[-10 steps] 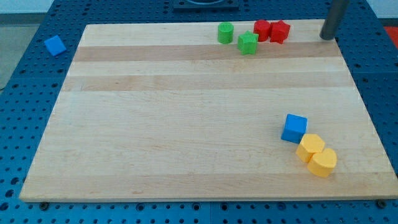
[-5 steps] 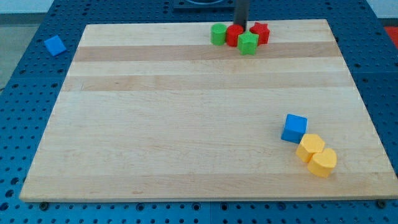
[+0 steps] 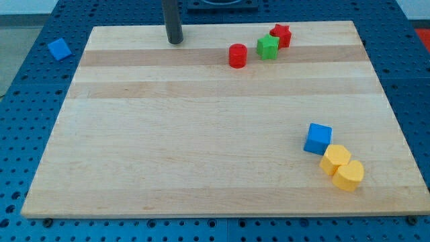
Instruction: Move the green circle towards the top left
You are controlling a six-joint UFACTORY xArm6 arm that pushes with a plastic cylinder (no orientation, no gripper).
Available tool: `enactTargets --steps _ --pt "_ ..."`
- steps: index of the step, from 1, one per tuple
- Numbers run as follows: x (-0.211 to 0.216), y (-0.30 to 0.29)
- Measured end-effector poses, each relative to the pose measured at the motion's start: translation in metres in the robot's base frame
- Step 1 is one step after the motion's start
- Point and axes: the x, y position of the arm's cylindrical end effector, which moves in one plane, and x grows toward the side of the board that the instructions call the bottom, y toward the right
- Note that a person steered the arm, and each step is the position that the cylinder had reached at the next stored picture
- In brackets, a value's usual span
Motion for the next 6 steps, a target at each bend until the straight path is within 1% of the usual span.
enactTargets --steps 3,4,5,6 --pt "0.001 0.016" --pt "-0.007 0.024" --pt "-0.044 0.068" --pt "-0.047 0.063"
